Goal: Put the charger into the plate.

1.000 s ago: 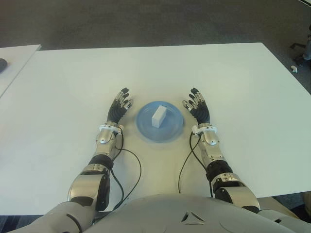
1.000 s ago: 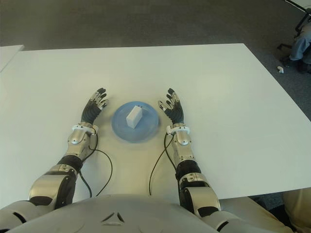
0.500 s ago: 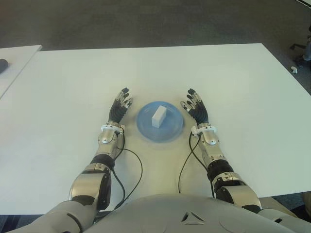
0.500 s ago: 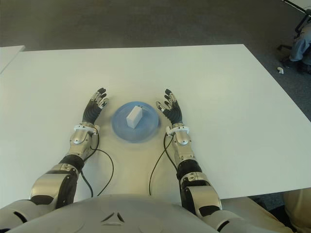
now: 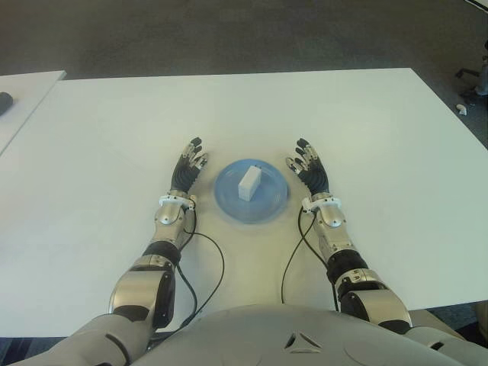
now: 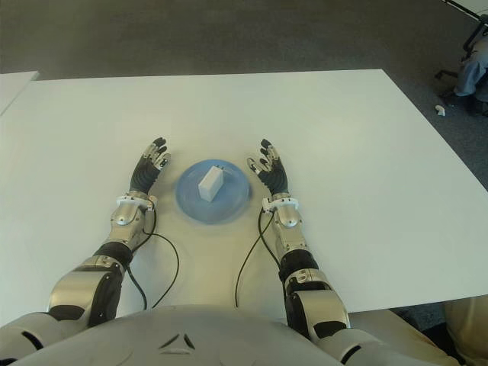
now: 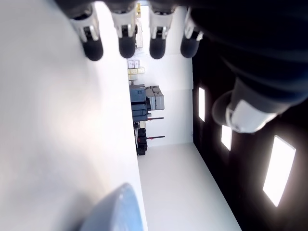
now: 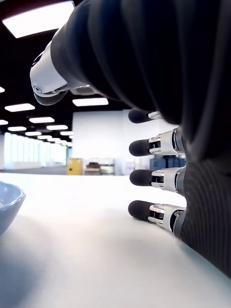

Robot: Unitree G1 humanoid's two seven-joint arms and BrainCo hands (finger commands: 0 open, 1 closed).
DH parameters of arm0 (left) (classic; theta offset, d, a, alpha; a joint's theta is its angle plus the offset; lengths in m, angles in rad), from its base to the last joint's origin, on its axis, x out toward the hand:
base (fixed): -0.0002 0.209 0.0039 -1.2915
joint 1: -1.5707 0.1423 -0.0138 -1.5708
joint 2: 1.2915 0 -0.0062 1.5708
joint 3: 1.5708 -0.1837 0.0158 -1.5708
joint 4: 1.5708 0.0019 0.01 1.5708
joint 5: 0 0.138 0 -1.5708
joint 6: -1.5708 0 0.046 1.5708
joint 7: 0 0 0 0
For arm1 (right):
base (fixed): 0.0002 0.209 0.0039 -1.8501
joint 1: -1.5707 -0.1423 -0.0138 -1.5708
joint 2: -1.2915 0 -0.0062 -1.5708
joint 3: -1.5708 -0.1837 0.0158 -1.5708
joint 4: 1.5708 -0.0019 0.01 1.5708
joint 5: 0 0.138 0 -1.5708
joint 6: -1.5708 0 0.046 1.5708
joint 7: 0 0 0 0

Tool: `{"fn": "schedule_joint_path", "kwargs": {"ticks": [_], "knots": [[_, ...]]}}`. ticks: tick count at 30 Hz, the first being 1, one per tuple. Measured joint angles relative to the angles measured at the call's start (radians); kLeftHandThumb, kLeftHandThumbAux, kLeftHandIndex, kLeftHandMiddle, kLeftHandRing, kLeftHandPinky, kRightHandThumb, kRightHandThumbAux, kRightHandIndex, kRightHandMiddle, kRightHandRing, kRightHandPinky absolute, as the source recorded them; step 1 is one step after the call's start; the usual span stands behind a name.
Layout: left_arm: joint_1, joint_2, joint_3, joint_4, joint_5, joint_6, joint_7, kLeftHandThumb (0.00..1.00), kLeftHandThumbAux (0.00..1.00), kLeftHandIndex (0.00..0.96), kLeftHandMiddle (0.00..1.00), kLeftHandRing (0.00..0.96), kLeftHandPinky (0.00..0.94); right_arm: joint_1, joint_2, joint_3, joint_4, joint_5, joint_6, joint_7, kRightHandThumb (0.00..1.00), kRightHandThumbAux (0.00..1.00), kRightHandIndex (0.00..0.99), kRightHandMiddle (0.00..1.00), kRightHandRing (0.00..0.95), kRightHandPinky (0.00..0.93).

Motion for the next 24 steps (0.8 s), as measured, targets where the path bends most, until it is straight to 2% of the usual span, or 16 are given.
{"fn": "schedule_joint_path", "kwargs": {"ticks": [16, 24], "knots": [[-0.010, -0.007, 0.038, 0.004, -0.042, 0.027, -0.064, 0.062, 0.578, 0.000, 0.000, 0.000, 0.000, 0.008, 0.009, -0.026, -0.012, 0.010, 0.000, -0.049, 0.125, 0.682, 0.056, 0.078, 0.077, 0.098], [-0.018, -0.007, 0.046, 0.016, -0.049, 0.028, -0.085, 0.061, 0.601, 0.000, 0.000, 0.000, 0.000, 0.008, 0.015, -0.037, -0.012, 0.014, 0.000, -0.058, 0.141, 0.678, 0.061, 0.084, 0.087, 0.128]]}}
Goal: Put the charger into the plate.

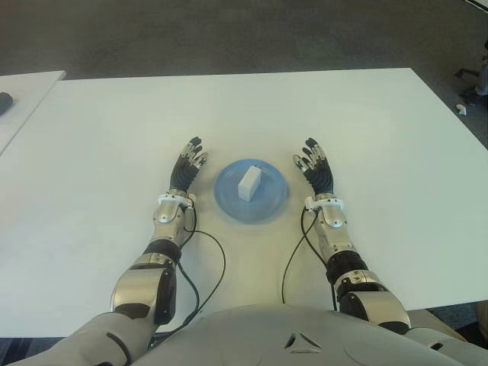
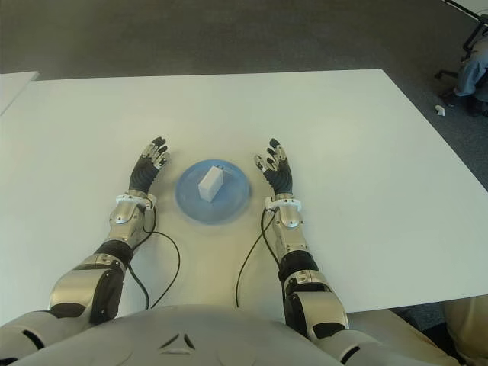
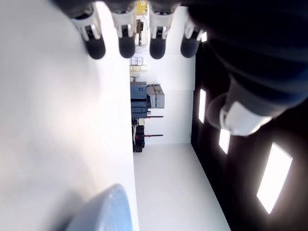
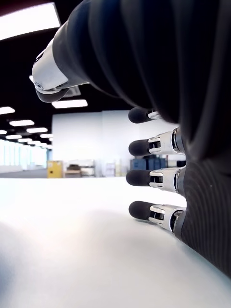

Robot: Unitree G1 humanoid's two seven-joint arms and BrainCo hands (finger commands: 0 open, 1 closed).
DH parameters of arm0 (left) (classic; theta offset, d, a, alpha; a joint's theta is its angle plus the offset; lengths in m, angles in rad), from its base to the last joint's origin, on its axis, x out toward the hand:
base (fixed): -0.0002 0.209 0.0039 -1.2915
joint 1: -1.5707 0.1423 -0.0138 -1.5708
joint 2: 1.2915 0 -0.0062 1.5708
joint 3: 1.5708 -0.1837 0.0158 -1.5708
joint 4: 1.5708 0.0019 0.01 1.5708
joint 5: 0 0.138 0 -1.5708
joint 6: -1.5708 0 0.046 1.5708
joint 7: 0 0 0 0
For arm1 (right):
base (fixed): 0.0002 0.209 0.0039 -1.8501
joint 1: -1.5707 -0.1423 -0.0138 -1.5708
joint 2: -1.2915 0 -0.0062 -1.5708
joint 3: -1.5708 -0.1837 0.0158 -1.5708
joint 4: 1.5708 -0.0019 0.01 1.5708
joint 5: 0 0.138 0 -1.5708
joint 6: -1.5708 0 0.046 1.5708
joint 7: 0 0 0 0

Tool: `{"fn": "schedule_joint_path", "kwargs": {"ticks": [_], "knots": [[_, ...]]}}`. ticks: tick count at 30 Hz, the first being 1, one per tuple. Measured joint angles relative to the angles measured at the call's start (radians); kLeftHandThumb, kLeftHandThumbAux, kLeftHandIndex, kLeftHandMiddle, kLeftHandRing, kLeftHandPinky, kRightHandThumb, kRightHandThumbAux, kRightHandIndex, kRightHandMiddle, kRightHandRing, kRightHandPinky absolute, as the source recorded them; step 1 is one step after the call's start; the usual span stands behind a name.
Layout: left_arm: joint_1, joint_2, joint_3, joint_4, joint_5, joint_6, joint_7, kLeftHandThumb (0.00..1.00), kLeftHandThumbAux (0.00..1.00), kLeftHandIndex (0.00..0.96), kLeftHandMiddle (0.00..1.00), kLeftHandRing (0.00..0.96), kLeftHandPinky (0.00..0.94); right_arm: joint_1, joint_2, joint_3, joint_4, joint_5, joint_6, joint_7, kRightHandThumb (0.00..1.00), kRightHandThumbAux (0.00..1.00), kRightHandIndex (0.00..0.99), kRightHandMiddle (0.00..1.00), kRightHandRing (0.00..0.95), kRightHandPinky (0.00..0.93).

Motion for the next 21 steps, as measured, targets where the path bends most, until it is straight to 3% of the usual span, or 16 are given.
{"fn": "schedule_joint_path", "kwargs": {"ticks": [21], "knots": [[-0.010, 0.006, -0.010, 0.014, 0.016, 0.000, -0.001, 0.009, 0.626, 0.000, 0.000, 0.000, 0.008, 0.000, 0.010, -0.004, 0.000, 0.000, 0.000, -0.025, 0.158, 0.714, 0.071, 0.115, 0.119, 0.142]]}}
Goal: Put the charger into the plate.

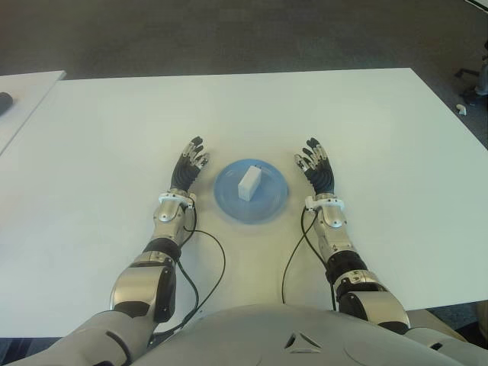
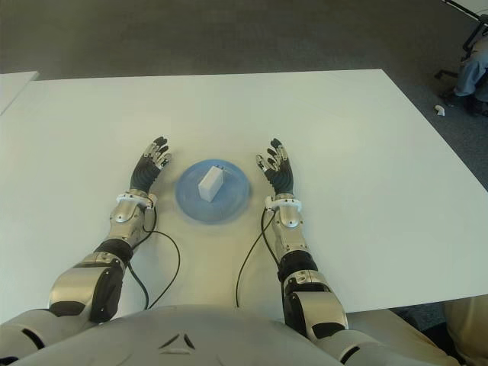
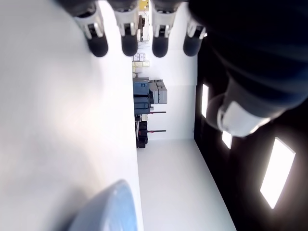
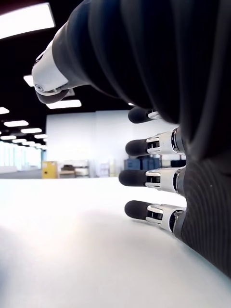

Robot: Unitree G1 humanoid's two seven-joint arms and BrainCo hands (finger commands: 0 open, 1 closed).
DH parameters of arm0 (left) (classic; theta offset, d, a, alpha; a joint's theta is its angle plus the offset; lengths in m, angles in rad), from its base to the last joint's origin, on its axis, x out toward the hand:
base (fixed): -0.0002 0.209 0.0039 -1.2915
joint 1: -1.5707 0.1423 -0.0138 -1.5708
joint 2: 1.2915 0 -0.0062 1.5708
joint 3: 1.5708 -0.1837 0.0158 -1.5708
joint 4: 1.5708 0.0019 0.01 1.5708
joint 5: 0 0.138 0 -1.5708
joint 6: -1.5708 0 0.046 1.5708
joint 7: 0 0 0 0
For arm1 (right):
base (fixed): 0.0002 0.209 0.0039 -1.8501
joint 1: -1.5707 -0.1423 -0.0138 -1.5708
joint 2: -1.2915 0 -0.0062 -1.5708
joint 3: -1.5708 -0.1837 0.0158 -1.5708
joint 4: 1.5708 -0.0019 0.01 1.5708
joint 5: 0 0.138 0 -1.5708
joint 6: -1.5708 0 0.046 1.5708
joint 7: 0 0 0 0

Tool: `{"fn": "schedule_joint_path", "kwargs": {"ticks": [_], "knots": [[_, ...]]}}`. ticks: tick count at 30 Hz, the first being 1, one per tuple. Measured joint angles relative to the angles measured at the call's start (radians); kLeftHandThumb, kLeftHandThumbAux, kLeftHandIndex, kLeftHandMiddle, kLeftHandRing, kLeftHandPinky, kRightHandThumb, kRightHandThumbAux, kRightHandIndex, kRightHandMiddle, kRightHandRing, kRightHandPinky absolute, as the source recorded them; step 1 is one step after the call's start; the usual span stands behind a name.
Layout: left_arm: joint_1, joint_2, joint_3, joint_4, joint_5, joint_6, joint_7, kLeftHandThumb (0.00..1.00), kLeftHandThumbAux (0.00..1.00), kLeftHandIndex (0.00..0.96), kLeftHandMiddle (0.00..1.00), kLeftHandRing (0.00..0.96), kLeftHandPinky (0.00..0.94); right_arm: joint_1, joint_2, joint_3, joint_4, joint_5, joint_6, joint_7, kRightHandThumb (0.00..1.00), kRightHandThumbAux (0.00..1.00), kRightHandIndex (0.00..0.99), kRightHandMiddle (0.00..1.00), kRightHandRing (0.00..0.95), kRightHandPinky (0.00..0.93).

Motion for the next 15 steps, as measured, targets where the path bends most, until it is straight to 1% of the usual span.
{"fn": "schedule_joint_path", "kwargs": {"ticks": [15], "knots": [[-0.002, 0.000, -0.001, 0.001, 0.015, 0.000, 0.017, 0.000, 0.625, 0.000, 0.000, 0.000, 0.023, 0.000, 0.001, 0.000, -0.001, 0.000, 0.000, -0.003, 0.196, 0.737, 0.072, 0.123, 0.132, 0.165]]}}
